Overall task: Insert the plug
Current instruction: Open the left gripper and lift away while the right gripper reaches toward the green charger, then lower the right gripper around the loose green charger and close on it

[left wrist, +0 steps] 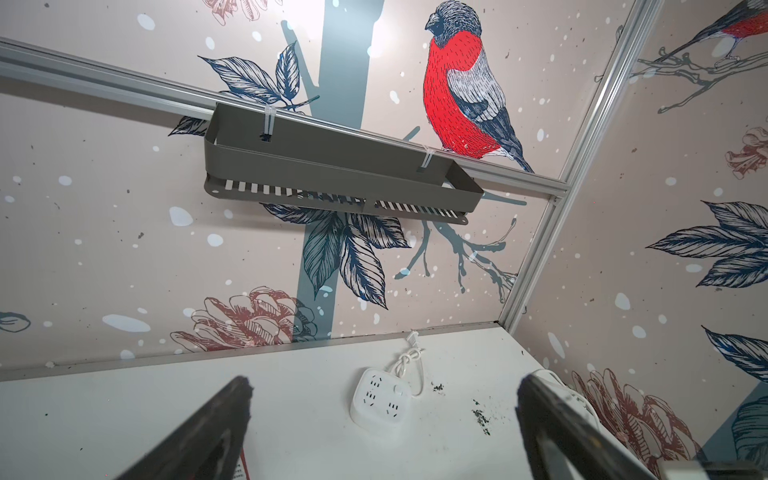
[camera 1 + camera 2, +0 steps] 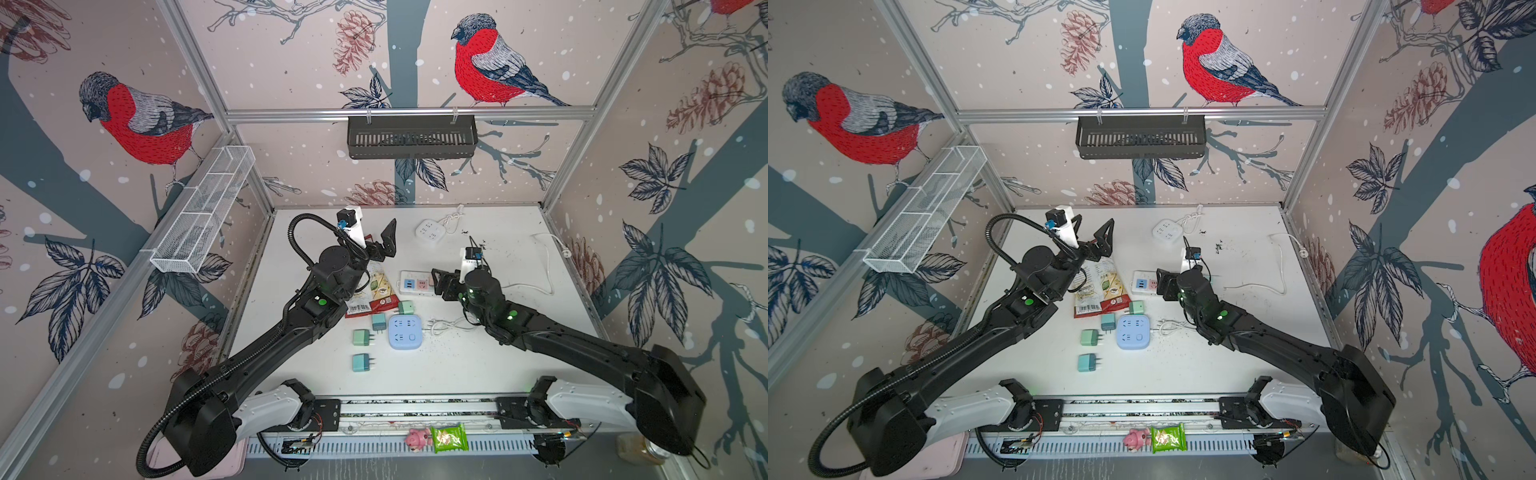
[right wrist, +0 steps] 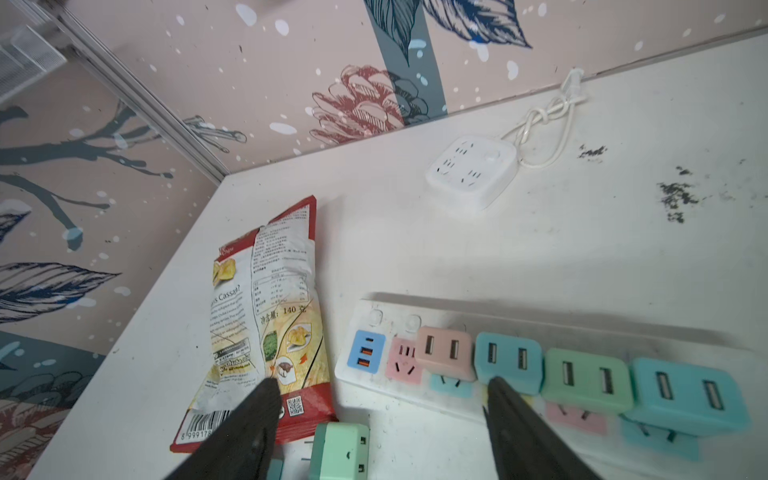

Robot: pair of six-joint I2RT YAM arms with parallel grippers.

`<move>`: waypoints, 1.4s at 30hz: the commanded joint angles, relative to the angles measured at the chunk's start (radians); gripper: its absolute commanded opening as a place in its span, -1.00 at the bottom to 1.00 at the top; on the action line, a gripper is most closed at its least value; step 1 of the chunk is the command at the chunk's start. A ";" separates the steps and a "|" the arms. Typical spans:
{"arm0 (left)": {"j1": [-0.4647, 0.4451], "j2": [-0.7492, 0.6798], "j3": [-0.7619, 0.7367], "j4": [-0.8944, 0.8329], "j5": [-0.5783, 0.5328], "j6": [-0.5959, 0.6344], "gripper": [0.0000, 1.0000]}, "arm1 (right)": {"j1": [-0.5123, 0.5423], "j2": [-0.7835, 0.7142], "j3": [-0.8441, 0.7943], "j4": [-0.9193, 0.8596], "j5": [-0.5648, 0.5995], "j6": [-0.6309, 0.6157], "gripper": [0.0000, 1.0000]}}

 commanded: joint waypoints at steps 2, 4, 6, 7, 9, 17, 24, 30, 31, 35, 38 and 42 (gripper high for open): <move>0.004 0.033 0.054 -0.048 0.105 0.014 0.98 | 0.095 0.109 0.060 -0.068 0.120 0.064 0.55; 0.005 0.048 0.049 -0.045 0.076 0.024 0.97 | 0.132 0.160 0.078 -0.074 0.144 0.080 0.59; 0.010 0.064 0.028 -0.004 0.061 0.033 0.98 | 0.146 0.212 0.091 -0.064 0.129 0.092 0.59; 0.014 0.075 0.031 0.003 0.054 0.034 0.98 | 0.148 0.244 0.100 -0.055 0.111 0.091 0.58; 0.019 0.093 0.040 0.001 0.039 0.029 0.97 | 0.149 0.302 0.123 -0.060 0.092 0.089 0.56; 0.022 0.100 0.025 0.012 0.003 -0.030 0.98 | 0.149 0.449 0.201 -0.106 0.040 0.042 0.59; 0.023 0.092 -0.010 0.060 0.001 -0.055 0.98 | 0.154 0.549 0.240 -0.096 0.007 0.037 0.59; 0.022 0.087 -0.009 0.056 0.000 -0.055 0.97 | 0.166 0.607 0.283 -0.119 0.003 0.030 0.59; 0.023 0.080 -0.012 0.053 -0.001 -0.055 0.98 | 0.170 0.613 0.289 -0.125 0.010 0.029 0.60; 0.024 0.061 -0.037 0.081 -0.023 -0.048 0.97 | 0.176 0.629 0.295 -0.124 0.021 0.035 0.62; 0.024 0.064 -0.030 0.075 -0.027 -0.034 0.98 | 0.177 0.643 0.299 -0.126 0.025 0.043 0.63; 0.023 0.061 -0.024 0.063 -0.032 -0.027 0.98 | 0.179 0.646 0.292 -0.139 0.040 0.056 0.63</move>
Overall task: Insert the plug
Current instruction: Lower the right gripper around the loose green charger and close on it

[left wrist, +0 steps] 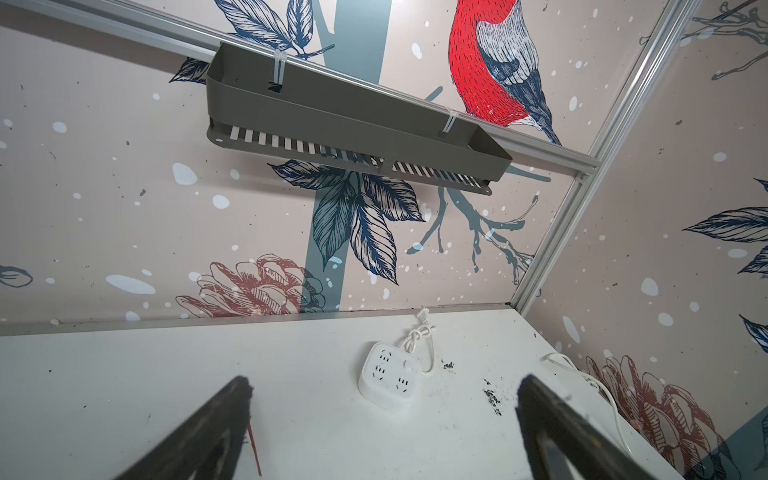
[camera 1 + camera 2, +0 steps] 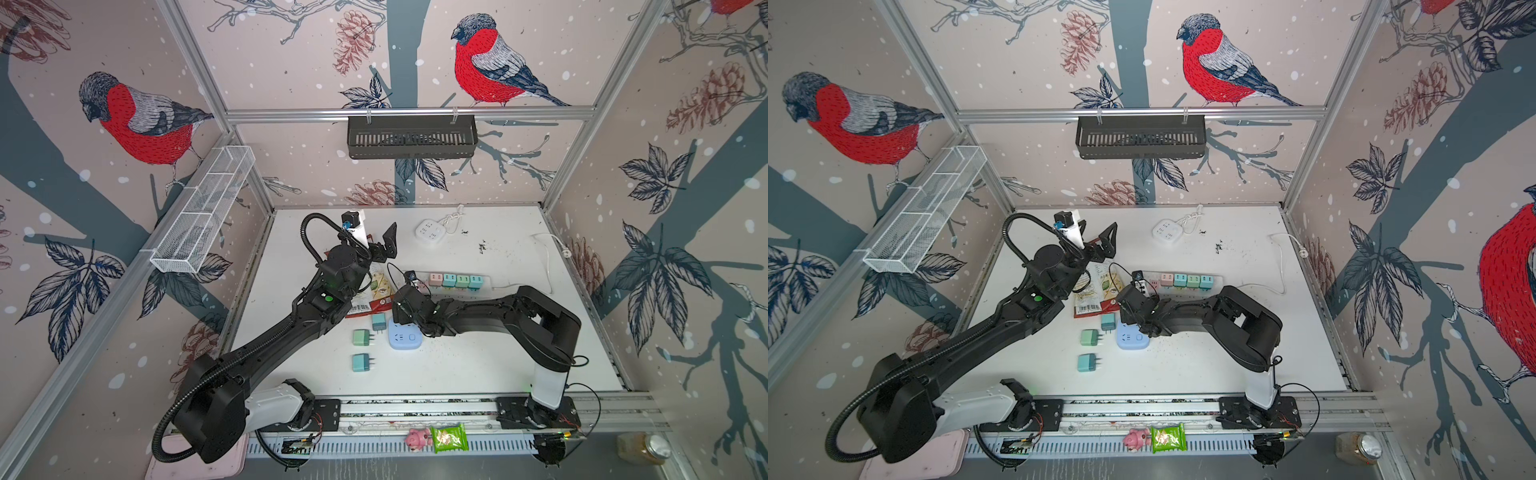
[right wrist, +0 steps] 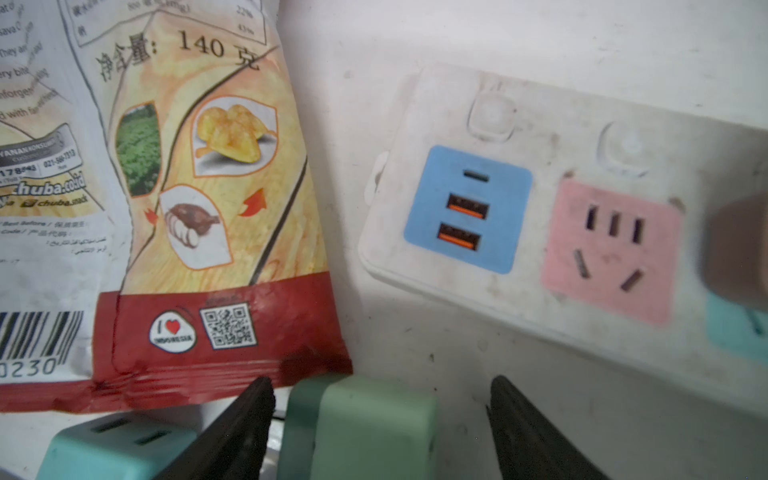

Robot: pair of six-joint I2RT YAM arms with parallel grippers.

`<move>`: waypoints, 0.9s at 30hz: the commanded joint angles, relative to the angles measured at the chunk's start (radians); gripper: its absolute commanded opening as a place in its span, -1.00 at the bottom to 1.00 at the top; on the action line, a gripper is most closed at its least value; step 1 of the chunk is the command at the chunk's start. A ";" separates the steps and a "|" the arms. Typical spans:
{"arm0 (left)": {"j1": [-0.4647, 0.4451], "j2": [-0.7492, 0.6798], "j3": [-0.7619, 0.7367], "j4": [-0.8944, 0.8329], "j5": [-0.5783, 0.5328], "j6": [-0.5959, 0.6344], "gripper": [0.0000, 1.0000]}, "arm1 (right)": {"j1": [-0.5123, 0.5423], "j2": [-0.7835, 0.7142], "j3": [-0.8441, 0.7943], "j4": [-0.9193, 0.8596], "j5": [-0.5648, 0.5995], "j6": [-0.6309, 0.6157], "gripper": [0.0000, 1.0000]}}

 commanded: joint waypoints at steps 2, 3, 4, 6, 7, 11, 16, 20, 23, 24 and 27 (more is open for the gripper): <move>0.000 -0.019 0.001 0.042 -0.018 0.019 0.97 | 0.003 -0.017 -0.020 -0.040 0.041 0.023 0.63; 0.002 -0.023 -0.001 0.044 -0.018 0.022 0.97 | 0.003 -0.028 -0.031 -0.040 0.049 0.027 0.64; 0.002 -0.026 -0.004 0.044 -0.022 0.023 0.97 | 0.002 -0.040 -0.048 -0.040 0.058 0.033 0.65; 0.002 -0.034 -0.005 0.038 -0.027 0.030 0.98 | 0.002 -0.064 -0.072 -0.040 0.078 0.044 0.66; 0.001 -0.038 -0.006 0.037 -0.028 0.033 0.98 | 0.002 -0.075 -0.085 -0.042 0.086 0.047 0.66; 0.001 -0.043 -0.013 0.042 -0.021 0.036 0.97 | -0.001 -0.120 -0.129 -0.061 0.127 0.063 0.68; 0.001 -0.028 0.000 0.028 -0.007 0.037 0.97 | -0.014 -0.181 -0.191 -0.073 0.170 0.083 0.71; 0.002 -0.029 0.001 0.021 -0.005 0.037 0.97 | -0.038 -0.227 -0.234 -0.076 0.175 0.088 0.72; 0.001 -0.031 -0.001 0.026 -0.004 0.041 0.98 | -0.052 -0.265 -0.276 -0.070 0.177 0.098 0.72; 0.001 -0.031 -0.001 0.028 -0.005 0.042 0.97 | -0.054 -0.279 -0.289 -0.069 0.182 0.103 0.72; 0.002 -0.022 0.003 0.029 -0.004 0.044 0.98 | -0.054 -0.325 -0.329 -0.064 0.186 0.126 0.73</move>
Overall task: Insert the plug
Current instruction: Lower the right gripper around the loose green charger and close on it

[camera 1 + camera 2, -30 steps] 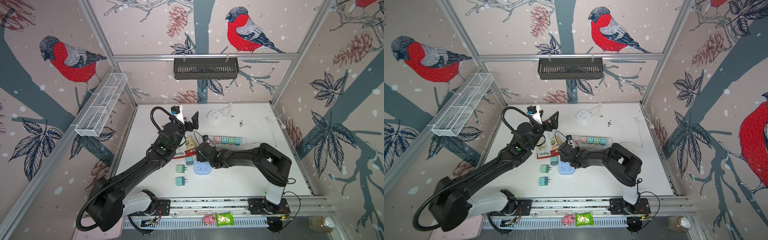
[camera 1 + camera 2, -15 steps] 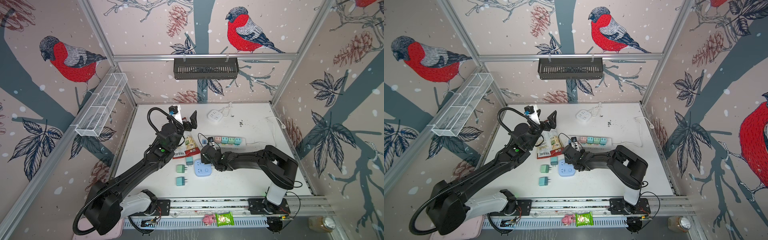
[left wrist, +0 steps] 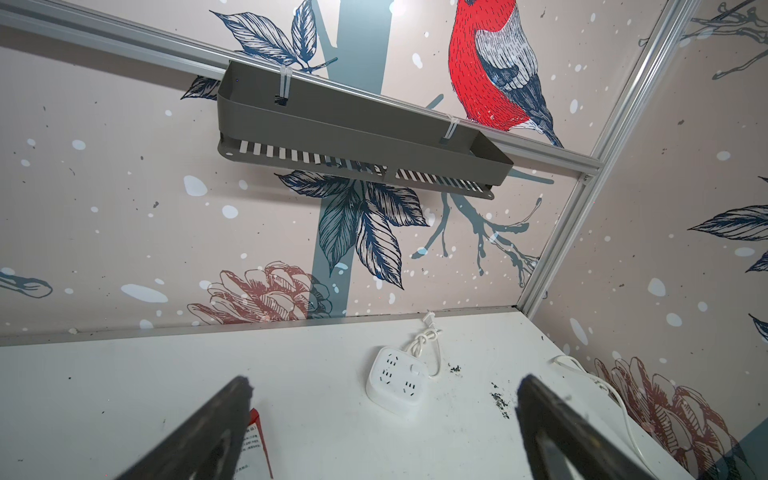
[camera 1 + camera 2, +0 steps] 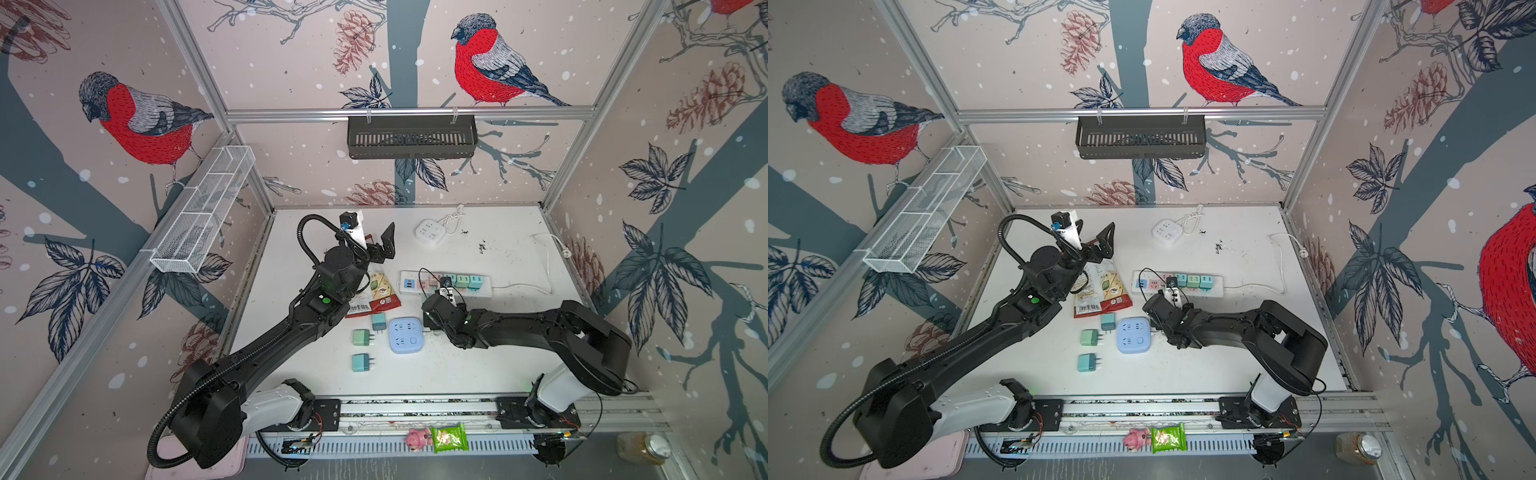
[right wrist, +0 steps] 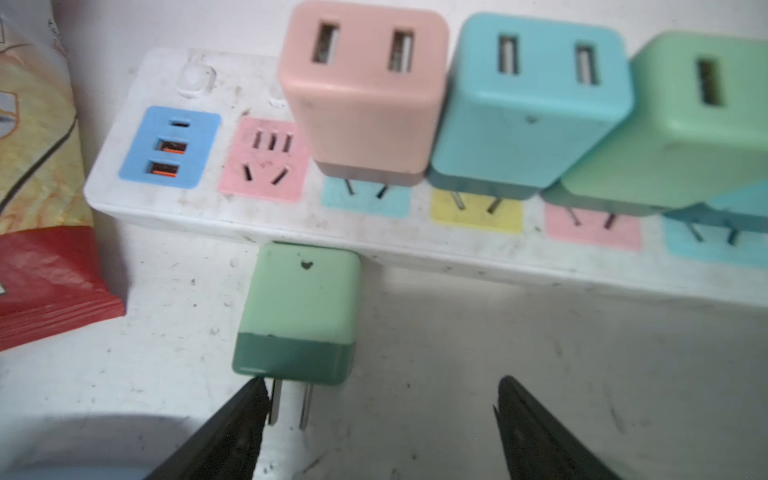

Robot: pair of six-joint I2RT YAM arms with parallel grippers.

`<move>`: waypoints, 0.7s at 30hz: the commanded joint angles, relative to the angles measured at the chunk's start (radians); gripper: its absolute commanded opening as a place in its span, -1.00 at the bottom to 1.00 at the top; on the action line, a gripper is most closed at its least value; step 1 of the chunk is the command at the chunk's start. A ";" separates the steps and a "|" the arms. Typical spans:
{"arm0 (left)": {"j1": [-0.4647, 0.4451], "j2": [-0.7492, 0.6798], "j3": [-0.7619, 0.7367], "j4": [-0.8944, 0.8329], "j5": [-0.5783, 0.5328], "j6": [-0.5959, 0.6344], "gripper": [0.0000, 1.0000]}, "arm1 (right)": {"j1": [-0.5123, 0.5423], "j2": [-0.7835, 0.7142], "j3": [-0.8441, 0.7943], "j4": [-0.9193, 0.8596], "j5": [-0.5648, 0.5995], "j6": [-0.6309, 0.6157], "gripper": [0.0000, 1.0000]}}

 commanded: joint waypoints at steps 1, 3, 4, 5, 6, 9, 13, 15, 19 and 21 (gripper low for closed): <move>0.000 0.007 0.015 0.031 0.009 0.006 0.97 | 0.004 -0.048 -0.033 0.013 0.024 0.032 0.73; 0.000 0.008 0.020 0.025 0.022 0.006 0.97 | 0.020 -0.074 -0.040 0.017 0.023 0.026 0.73; 0.001 0.008 0.018 0.024 0.025 0.006 0.98 | 0.033 -0.086 -0.037 0.013 0.029 0.022 0.73; 0.000 0.008 0.017 0.027 0.028 0.006 0.98 | 0.045 -0.097 -0.033 0.010 0.036 0.017 0.73; 0.001 0.009 0.015 0.028 0.027 0.006 0.98 | 0.056 -0.108 -0.029 0.009 0.039 0.008 0.74; 0.001 0.009 0.014 0.019 0.018 0.007 0.98 | 0.062 -0.126 -0.027 0.037 0.019 -0.016 0.78; 0.000 -0.004 0.007 0.016 0.026 -0.003 0.98 | 0.044 -0.094 0.000 0.054 -0.005 -0.048 0.79; 0.001 -0.009 -0.001 0.034 0.038 -0.005 0.98 | 0.030 -0.061 0.028 0.032 -0.007 -0.060 0.77; 0.001 0.002 0.008 0.033 0.042 -0.003 0.98 | 0.020 -0.007 0.060 0.031 -0.026 -0.082 0.75; 0.001 0.009 0.015 0.023 0.042 0.000 0.98 | 0.014 0.021 0.070 0.041 -0.040 -0.089 0.75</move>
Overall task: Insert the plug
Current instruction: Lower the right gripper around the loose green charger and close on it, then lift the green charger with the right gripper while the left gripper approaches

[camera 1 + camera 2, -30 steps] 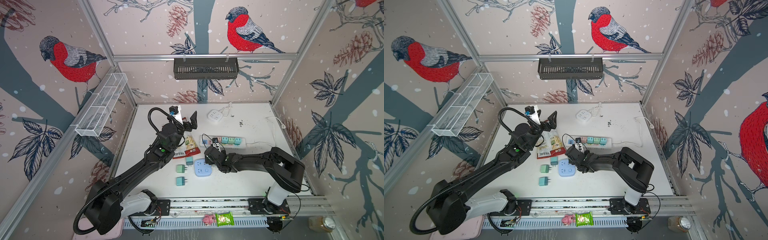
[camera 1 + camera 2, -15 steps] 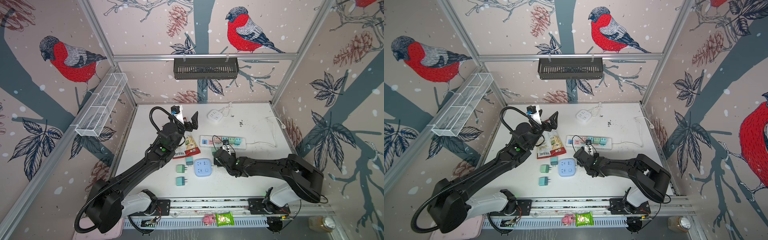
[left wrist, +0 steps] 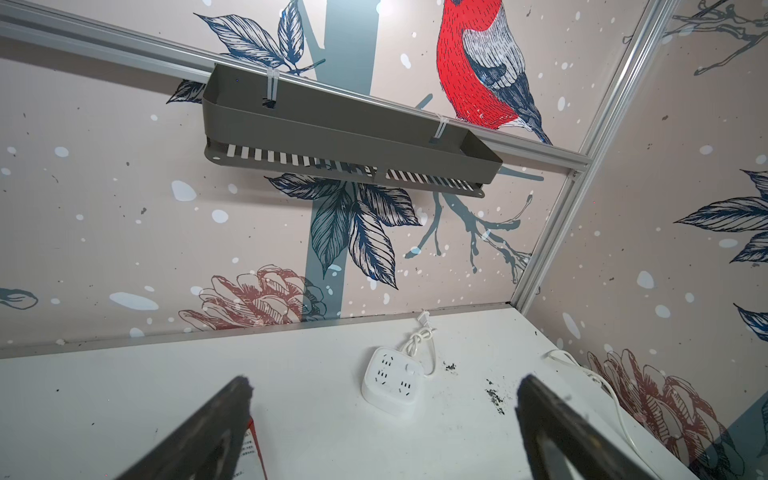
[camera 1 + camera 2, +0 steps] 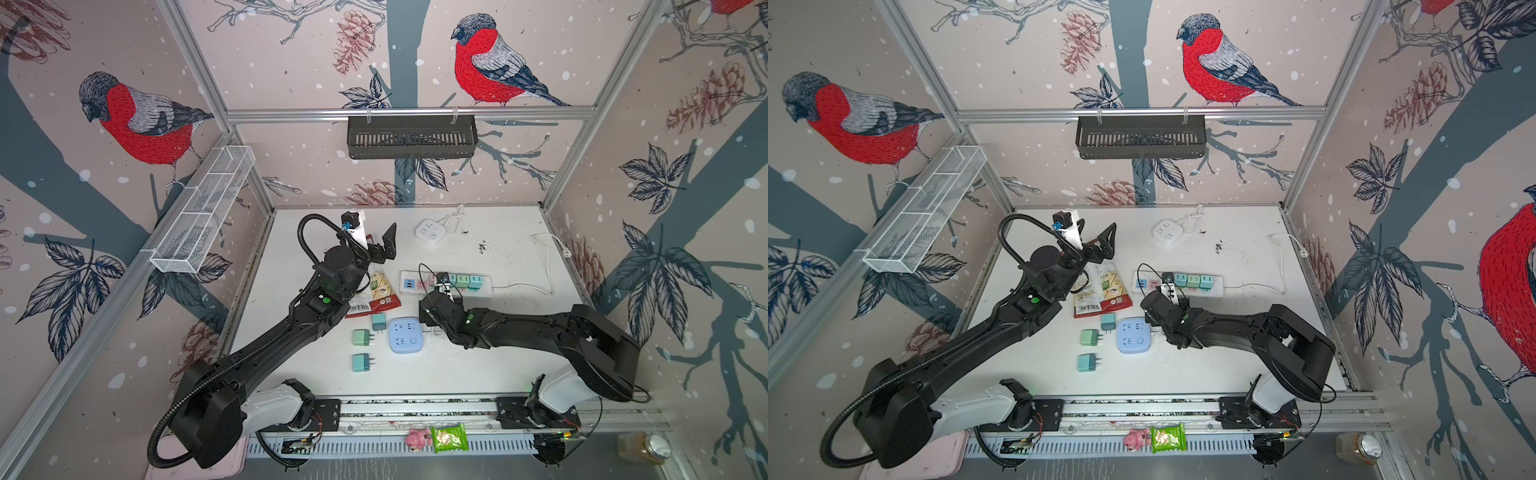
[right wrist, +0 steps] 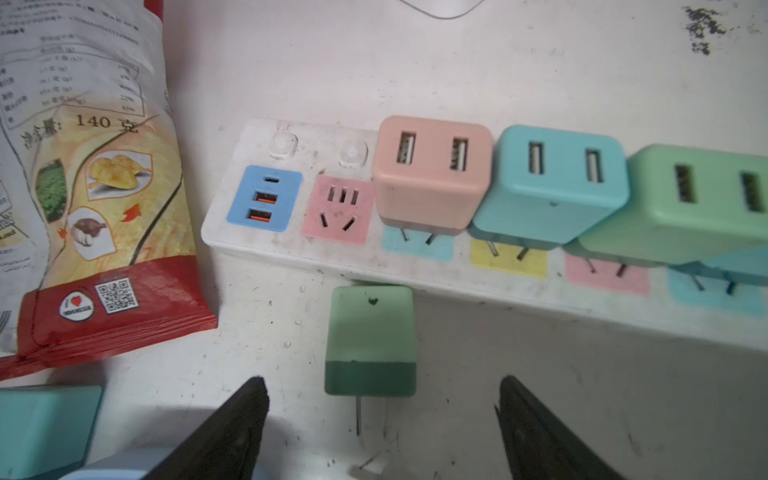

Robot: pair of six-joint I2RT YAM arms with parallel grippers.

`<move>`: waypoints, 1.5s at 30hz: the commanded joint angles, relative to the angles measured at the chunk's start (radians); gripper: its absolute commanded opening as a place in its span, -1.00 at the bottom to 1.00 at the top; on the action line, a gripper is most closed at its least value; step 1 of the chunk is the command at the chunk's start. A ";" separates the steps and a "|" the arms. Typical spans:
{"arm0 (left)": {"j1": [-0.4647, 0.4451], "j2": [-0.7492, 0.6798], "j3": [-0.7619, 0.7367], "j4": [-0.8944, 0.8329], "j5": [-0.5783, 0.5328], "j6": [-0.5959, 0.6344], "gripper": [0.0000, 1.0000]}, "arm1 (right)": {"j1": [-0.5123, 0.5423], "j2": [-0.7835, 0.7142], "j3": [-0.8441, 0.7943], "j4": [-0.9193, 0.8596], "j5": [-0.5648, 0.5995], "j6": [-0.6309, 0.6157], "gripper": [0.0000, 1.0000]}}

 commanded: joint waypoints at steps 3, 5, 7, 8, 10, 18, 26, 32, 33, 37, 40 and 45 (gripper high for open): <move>0.000 0.003 0.011 0.022 0.009 -0.005 0.97 | -0.020 0.072 0.029 0.008 -0.033 -0.034 0.70; 0.000 -0.001 0.007 0.029 0.009 -0.004 0.97 | -0.029 0.099 0.041 0.007 -0.038 -0.040 0.67; 0.001 0.002 0.007 0.033 0.008 -0.002 0.97 | -0.040 0.120 0.050 0.006 -0.044 -0.044 0.64; 0.001 0.003 0.007 0.030 0.005 -0.001 0.97 | -0.046 0.131 0.053 0.006 -0.048 -0.046 0.63; 0.001 0.007 0.014 0.018 0.002 -0.002 0.98 | -0.055 0.150 0.059 0.014 -0.057 -0.052 0.57; 0.002 -0.003 0.005 0.039 -0.001 0.006 0.97 | -0.059 0.201 0.071 0.020 -0.077 -0.045 0.29; 0.002 0.007 0.016 0.028 0.009 0.008 0.97 | -0.059 0.237 0.098 0.007 -0.079 -0.046 -0.09; 0.002 -0.003 0.010 0.029 0.013 0.011 0.97 | -0.047 0.169 0.081 0.003 -0.066 -0.054 -0.39; 0.001 -0.004 0.011 0.024 0.019 0.012 0.97 | -0.043 0.149 0.075 0.002 -0.060 -0.058 -0.42; 0.000 -0.017 0.016 0.007 0.059 0.005 0.98 | -0.024 0.034 0.045 -0.011 -0.020 -0.079 -0.50; 0.001 -0.032 0.007 0.009 0.090 0.002 0.97 | -0.021 -0.089 0.005 -0.004 0.010 -0.101 -0.57; 0.000 -0.048 0.016 -0.011 0.190 0.016 0.68 | -0.019 -0.331 -0.086 0.065 0.077 -0.203 -0.69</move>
